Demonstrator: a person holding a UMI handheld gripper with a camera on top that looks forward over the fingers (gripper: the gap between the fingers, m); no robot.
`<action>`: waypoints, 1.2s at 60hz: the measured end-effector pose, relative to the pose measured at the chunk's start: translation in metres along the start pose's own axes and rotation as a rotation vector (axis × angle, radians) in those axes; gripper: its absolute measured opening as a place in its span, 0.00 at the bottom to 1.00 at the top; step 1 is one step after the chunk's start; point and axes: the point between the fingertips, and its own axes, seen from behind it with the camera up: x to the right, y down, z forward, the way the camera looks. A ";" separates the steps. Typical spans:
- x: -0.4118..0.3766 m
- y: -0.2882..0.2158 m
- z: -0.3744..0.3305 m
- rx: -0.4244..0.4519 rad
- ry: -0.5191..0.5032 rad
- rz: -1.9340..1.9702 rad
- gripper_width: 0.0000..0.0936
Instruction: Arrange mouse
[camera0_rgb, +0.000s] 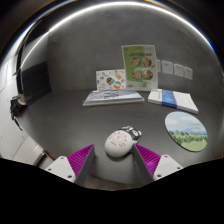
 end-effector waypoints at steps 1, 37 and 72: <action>0.000 -0.002 0.005 0.000 0.010 0.001 0.88; -0.007 -0.048 0.045 -0.019 0.258 0.116 0.46; 0.292 -0.080 -0.004 0.019 0.367 0.076 0.45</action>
